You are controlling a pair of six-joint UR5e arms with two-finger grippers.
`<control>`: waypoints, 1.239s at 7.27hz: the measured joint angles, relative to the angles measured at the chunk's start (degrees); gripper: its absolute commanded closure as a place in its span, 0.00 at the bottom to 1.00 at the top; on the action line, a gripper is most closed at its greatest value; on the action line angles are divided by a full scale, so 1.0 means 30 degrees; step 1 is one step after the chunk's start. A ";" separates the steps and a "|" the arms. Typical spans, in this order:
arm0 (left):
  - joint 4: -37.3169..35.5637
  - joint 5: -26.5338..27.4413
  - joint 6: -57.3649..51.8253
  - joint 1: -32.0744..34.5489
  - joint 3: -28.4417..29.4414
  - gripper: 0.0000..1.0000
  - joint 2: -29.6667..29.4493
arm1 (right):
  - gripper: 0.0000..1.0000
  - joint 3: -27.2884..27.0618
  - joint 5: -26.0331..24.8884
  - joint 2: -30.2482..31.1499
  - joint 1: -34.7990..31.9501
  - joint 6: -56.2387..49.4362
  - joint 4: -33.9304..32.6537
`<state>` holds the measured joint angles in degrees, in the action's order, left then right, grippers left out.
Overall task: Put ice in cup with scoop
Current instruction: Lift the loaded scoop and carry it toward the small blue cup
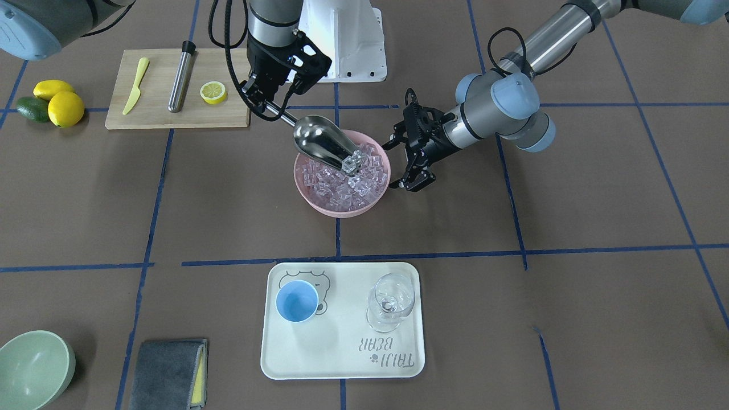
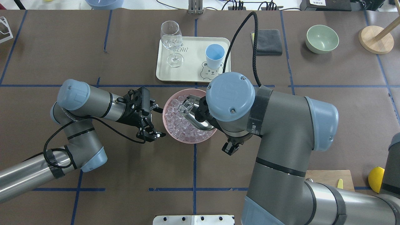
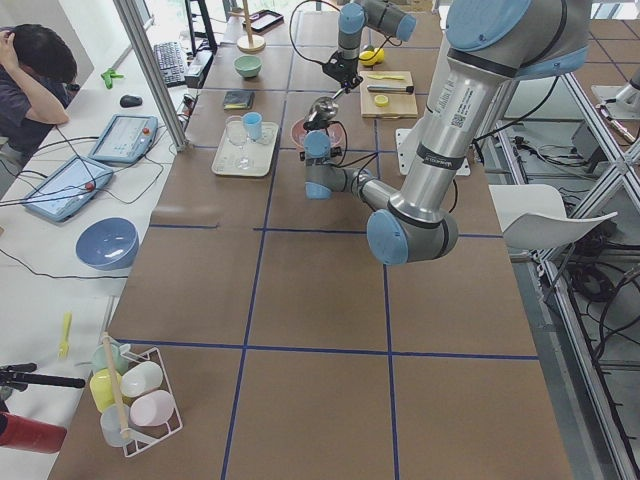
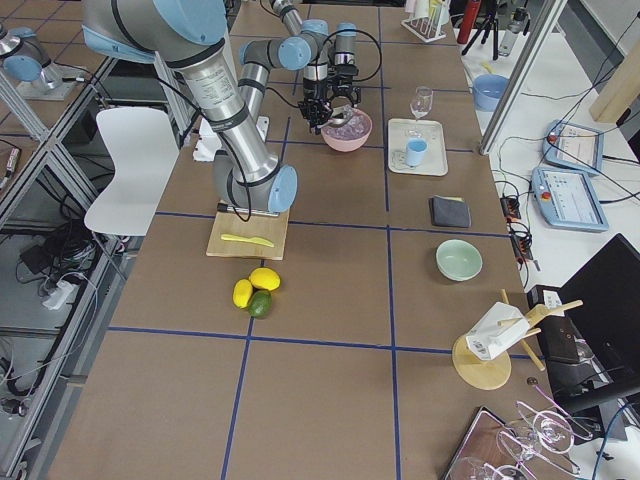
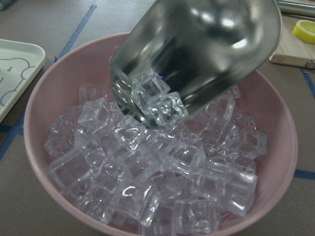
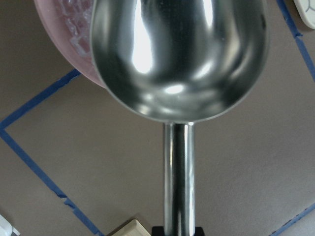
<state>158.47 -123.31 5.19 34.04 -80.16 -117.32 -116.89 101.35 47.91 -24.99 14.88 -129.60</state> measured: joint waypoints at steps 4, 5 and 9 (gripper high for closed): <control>-0.0019 -0.0001 0.0005 0.0018 0.0000 0.00 0.0023 | 1.00 -0.1366 0.3388 0.0131 -0.2555 0.1641 0.0079; -0.0026 0.0000 0.0018 0.0020 0.0000 0.00 0.0024 | 1.00 -0.1372 0.4507 0.0153 -0.3455 0.2491 0.0004; -0.0030 0.0000 0.0054 0.0048 0.0027 0.00 0.0041 | 1.00 0.0335 0.5689 0.0133 -0.5589 0.4779 -0.0540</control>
<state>158.38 -123.31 5.35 34.18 -80.07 -117.20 -115.88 118.42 48.30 -41.75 29.21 -131.23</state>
